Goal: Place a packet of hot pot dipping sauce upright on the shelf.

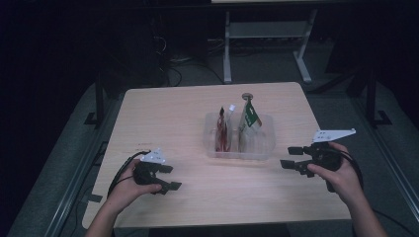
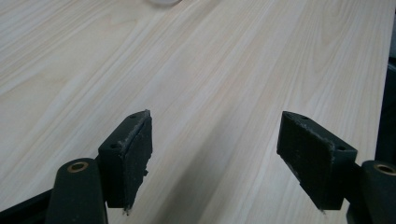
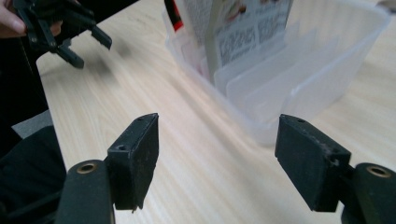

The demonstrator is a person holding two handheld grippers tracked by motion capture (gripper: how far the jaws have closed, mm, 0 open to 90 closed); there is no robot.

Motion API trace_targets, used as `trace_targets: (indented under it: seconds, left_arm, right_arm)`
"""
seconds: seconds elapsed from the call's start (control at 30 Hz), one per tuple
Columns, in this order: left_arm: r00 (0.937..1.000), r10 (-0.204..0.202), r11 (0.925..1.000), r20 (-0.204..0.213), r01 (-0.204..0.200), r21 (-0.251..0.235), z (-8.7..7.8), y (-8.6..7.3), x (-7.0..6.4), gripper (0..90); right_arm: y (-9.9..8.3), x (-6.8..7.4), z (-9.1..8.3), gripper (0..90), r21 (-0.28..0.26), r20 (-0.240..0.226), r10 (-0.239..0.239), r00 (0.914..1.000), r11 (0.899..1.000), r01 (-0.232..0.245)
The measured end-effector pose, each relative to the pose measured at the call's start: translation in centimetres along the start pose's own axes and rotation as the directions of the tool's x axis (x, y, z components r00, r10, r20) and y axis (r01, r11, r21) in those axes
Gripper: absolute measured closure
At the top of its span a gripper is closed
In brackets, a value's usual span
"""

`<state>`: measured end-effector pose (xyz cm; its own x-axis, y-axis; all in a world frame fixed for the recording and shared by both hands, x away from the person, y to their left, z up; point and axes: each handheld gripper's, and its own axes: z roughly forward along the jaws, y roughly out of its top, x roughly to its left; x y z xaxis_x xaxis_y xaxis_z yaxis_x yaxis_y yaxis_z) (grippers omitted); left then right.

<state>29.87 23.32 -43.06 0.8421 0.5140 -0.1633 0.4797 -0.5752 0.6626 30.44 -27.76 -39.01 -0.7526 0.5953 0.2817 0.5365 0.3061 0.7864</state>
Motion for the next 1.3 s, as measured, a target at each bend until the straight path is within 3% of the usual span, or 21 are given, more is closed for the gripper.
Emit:
trace_targets:
  seconds: [0.43, 0.53, 0.7, 0.73, 0.97, 1.23, 1.3]
  left_arm:
    - [0.9982, -0.029, 0.9995, -0.053, 0.03, 0.008, -1.7, -3.9, 0.5, 24.6]
    - [0.9972, -0.002, 0.9996, -0.075, 0.004, 0.027, -1.8, -4.2, 0.7, 23.6]
    - [0.9955, -0.023, 0.9997, -0.092, 0.024, 0.005, -2.0, -4.3, 1.1, 21.8]
    - [0.9951, -0.012, 0.9999, -0.098, 0.012, 0.006, -2.0, -4.3, 1.2, 21.7]
    - [0.9928, -0.003, 0.9999, -0.12, 0.004, 0.012, -2.0, -4.5, 1.6, 21.7]
    - [0.9923, 0.004, 0.9997, -0.124, -0.001, 0.023, -1.9, -4.4, 1.8, 21.7]
    - [0.9919, 0.021, 0.9994, -0.125, -0.017, 0.029, -1.8, -4.3, 1.8, 21.7]
  right_arm:
    - [-3.5, -0.6, 0.0, 30.5, 0.071, 0.08, 0.01, 0.9968, 0.997, -0.016]
    - [-4.3, -0.7, 0.3, 29.9, 0.095, 0.115, 0.0, 0.9933, 0.995, -0.011]
    - [-5.3, -1.0, 0.4, 29.5, 0.138, 0.152, -0.024, 0.9881, 0.99, 0.003]
    - [-5.4, -1.0, 0.4, 29.5, 0.148, 0.159, -0.03, 0.9868, 0.989, 0.006]
    - [-5.7, -0.9, 0.6, 29.5, 0.171, 0.149, -0.03, 0.9884, 0.985, 0.004]
    - [-6.0, -0.7, 0.1, 29.2, 0.158, 0.15, -0.023, 0.9883, 0.987, -0.001]
    - [-6.0, -0.7, 0.0, 29.1, 0.159, 0.149, -0.027, 0.9884, 0.987, 0.003]
